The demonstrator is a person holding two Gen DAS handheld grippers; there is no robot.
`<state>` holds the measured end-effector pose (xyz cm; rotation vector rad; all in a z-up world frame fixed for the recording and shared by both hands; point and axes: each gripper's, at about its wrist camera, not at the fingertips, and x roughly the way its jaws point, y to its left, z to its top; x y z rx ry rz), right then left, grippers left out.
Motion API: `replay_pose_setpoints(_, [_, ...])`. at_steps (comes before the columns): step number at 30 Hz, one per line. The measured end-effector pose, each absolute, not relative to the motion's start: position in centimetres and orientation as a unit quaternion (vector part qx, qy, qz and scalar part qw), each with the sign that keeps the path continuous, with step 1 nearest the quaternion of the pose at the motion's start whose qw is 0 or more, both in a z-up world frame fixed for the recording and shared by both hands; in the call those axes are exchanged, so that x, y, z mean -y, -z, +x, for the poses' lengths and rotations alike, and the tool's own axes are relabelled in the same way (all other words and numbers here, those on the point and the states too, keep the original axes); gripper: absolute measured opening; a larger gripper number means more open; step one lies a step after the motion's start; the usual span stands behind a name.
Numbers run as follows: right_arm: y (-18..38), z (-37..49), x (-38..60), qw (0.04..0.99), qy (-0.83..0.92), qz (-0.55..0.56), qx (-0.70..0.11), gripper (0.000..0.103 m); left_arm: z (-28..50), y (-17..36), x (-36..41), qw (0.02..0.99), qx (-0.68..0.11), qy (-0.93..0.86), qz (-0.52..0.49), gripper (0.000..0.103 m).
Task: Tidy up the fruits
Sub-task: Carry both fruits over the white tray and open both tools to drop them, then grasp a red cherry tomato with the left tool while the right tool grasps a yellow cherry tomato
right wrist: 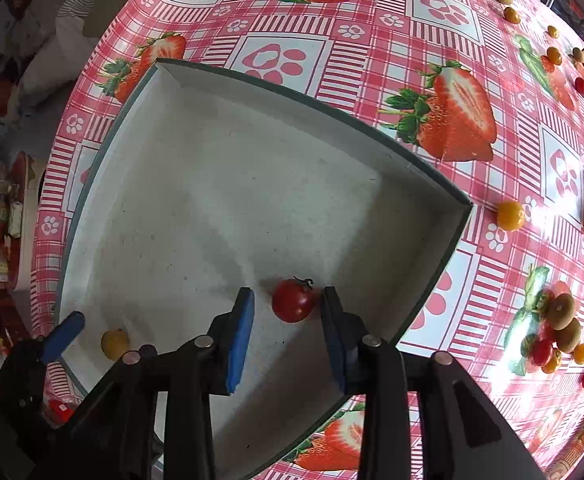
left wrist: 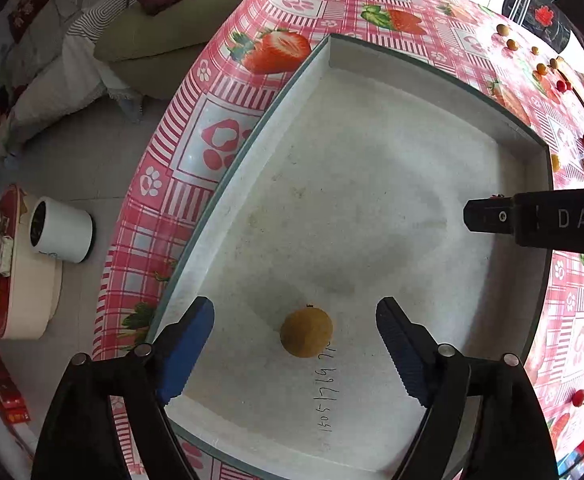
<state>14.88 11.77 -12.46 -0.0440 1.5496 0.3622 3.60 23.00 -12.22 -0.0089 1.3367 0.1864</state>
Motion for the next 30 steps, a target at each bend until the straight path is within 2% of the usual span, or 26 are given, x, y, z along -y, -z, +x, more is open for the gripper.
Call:
replay_pose_setpoints(2, [11.9,15.0,-11.5,0.704,-0.164,-0.012,-0.691,0.063,3.4,12.2,-22.7,0.777,-0.625,-0.081,0.001,0.084])
replay_pose_setpoints(7, [9.6,14.9,-10.8,0.714,-0.175,0.013,-0.678,0.080,3.9,11.7,-22.3,0.771,-0.633,-0.075,-0.004,0.084])
replay_pose_setpoints(16, [6.6,12.6,-4.3,0.730,-0.147,0.049,-0.666,0.081,3.3,9.0,-18.3,0.776,-0.629,-0.038,0.029,0.084])
replay_pose_setpoints(30, [9.1,5.0,12.2,0.713,-0.001,0.141,-0.687,0.081,1.9,7.8,-6.7,0.766,-0.633,0.066,0.096,0.084])
